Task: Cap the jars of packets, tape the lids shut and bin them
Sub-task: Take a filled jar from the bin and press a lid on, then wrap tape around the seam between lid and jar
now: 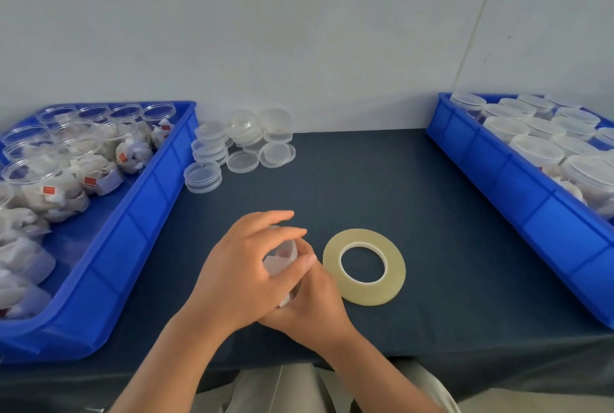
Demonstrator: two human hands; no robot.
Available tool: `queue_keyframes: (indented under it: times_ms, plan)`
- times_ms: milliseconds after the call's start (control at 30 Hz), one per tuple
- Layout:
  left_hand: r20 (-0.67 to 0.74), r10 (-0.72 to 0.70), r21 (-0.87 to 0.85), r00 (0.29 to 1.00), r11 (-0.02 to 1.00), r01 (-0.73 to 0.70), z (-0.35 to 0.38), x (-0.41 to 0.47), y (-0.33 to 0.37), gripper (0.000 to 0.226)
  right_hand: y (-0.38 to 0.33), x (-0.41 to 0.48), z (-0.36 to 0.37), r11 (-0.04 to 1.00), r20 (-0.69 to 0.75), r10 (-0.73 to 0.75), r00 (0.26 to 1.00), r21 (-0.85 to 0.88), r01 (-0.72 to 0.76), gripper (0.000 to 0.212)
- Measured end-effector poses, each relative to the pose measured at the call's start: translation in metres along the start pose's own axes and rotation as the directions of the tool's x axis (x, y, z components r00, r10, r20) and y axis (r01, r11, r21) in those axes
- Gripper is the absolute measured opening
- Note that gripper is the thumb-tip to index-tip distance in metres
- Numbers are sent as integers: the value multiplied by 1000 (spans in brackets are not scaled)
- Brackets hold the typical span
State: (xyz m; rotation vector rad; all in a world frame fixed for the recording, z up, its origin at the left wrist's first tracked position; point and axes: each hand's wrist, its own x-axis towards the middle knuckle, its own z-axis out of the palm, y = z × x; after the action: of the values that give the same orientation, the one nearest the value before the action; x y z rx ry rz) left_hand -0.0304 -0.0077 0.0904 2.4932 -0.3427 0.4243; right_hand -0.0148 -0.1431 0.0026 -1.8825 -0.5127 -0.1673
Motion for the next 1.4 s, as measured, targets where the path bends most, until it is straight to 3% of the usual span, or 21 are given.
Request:
queue_keyframes:
  times_ms: [100, 233, 400, 567, 733, 867, 967, 1067, 1233, 1333, 1400]
  plan:
    - [-12, -162, 73, 987, 984, 163, 6, -7, 8, 64, 0, 0, 3, 998, -49, -5, 999, -56, 3, 75]
    - [-2, -333, 185, 943, 926, 328, 14, -6, 16, 77, 3, 0, 6, 981, -10, -47, 999, -189, 44, 48]
    - [-40, -201, 136, 979, 969, 205, 13, -1, 10, 47, 7, -2, 6, 979, -90, -92, 992, -189, 74, 55]
    - [24, -95, 151, 995, 984, 90, 10, 5, 5, 51, 8, -2, 4, 972, -102, -98, 990, -221, 74, 65]
    - [79, -16, 167, 997, 986, 2, 9, 13, 3, 58, 5, -2, 3, 981, -76, 0, 997, -196, -15, 77]
    - [58, -6, 142, 998, 990, -2, 13, 15, 1, 46, 1, -1, 3, 986, -96, 40, 995, -156, -55, 94]
    - [30, -19, 140, 999, 990, 15, 12, 14, -3, 43, -5, 1, -3, 995, 3, 38, 999, -89, -37, 111]
    - [87, 47, 159, 995, 985, -60, 10, 14, -8, 46, 2, -3, -33, 943, 208, 30, 978, -330, 41, 123]
    - [159, 175, 105, 972, 975, -193, 13, 17, -8, 43, 24, -25, -94, 622, 221, 319, 922, -783, -27, 91]
    - [156, 299, 88, 941, 945, -315, 15, 22, -13, 41, 28, -35, -105, 580, 173, 271, 947, -814, -17, 61]
    - [150, 347, 96, 926, 927, -363, 14, 24, -15, 45, 26, -38, -107, 561, 171, 209, 963, -827, 25, 53]
